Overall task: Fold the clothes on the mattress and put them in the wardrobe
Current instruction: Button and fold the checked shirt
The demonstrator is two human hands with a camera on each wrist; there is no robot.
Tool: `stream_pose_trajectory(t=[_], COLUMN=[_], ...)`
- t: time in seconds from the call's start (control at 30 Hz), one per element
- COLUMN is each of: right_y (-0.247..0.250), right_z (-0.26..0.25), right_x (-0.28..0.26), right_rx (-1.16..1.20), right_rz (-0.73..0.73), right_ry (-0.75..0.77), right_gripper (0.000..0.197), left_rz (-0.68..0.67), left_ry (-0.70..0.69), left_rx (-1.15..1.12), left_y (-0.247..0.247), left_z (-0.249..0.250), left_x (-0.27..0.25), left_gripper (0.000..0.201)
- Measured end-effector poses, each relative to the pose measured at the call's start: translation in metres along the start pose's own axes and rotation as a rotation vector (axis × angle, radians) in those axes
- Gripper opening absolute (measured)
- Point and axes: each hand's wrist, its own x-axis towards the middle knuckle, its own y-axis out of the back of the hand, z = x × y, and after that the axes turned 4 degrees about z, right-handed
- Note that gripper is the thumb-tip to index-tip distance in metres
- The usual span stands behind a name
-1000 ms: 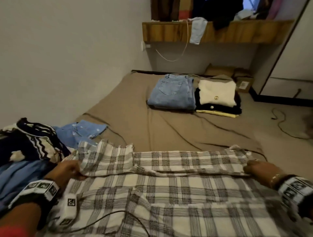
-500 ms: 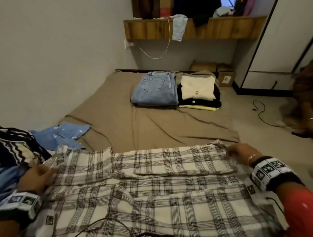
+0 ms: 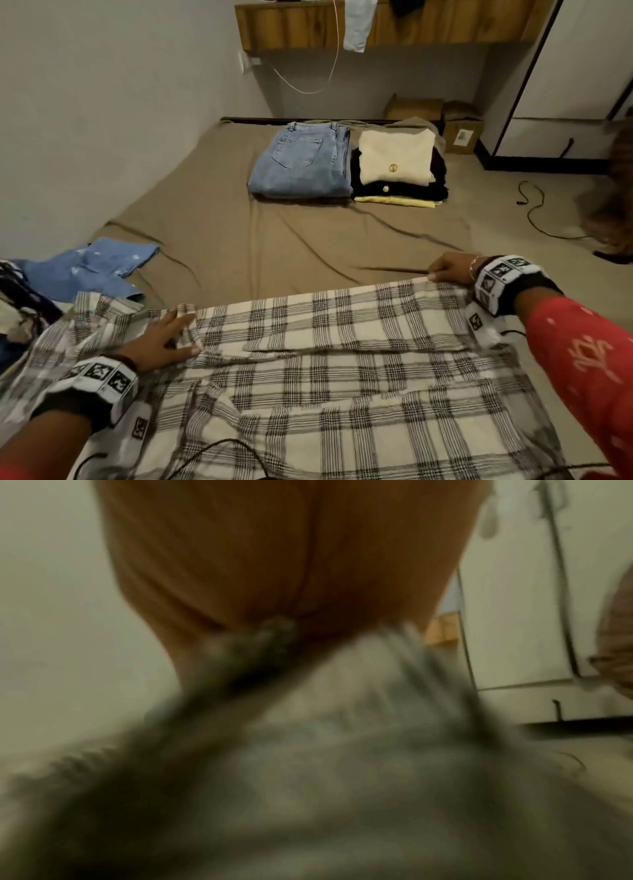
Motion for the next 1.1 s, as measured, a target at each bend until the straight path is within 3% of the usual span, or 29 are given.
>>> stream_pose_trajectory(t=[0.1, 0.2, 0.3, 0.33, 0.4, 0.47, 0.57, 0.6, 0.7, 0.73, 0.8, 0.9, 1.03, 1.1], right_y=[-0.008, -0.011, -0.005, -0.003, -0.004, -0.010, -0.011, -0.008, -0.002, 0.000, -0.005, -0.034, -0.049, -0.042], right_z=[0.018, 0.039, 0.049, 0.046, 0.039, 0.041, 0.049, 0.049, 0.047, 0.038, 0.018, -0.011, -0.031, -0.034], right_x=[0.000, -0.004, -0.011, -0.013, -0.016, -0.006, 0.002, 0.000, -0.015, -0.024, -0.043, -0.070, -0.079, -0.083], right_rx=[-0.110, -0.187, 0.231, 0.386, 0.442, 0.214, -0.038, -0.070, -0.280, -0.378, -0.508, -0.639, -0.928, -0.935], right_rz=[0.032, 0.073, 0.351, 0.355, 0.153, 0.037, 0.106, 0.143, 0.174, 0.250, 0.414, 0.273, 0.074, 0.093], right_ry=[-0.193, -0.332, -0.153, -0.068, 0.064, 0.094, -0.005, -0.038, -0.087, -0.052, 0.187, 0.448, 0.440, 0.381], right_gripper=[0.040, 0.036, 0.019, 0.030, 0.051, 0.048, 0.025, 0.020, 0.013, 0.012, 0.015, 0.037, 0.030, 0.026], left_rz=[-0.010, -0.019, -0.011, -0.008, -0.001, 0.010, 0.038, 0.041, 0.081, 0.114, 0.239, 0.355, 0.339, 0.385], left_ry=[0.001, -0.003, -0.012, -0.010, -0.012, -0.012, -0.009, 0.002, 0.005, -0.015, -0.042, -0.032, 0.059, 0.041], left_rx=[-0.010, -0.017, -0.009, -0.007, -0.017, -0.032, -0.060, -0.068, -0.098, -0.133, -0.259, -0.281, 0.046, 0.193], left_y=[-0.004, -0.007, -0.009, -0.009, -0.010, -0.011, -0.012, -0.012, -0.016, -0.015, -0.013, -0.007, -0.007, -0.011], left_z=[-0.004, -0.006, -0.006, -0.006, -0.006, -0.007, -0.011, -0.011, -0.012, -0.009, -0.006, -0.015, -0.043, -0.054], left_x=[0.002, 0.006, 0.007, 0.006, 0.006, 0.006, 0.008, 0.007, 0.005, 0.002, -0.008, -0.024, -0.041, -0.043], left_gripper=[0.158, 0.157, 0.157, 0.156, 0.156, 0.155, 0.149, 0.140, 0.090, 0.079, 0.058, 0.043, 0.036, 0.025])
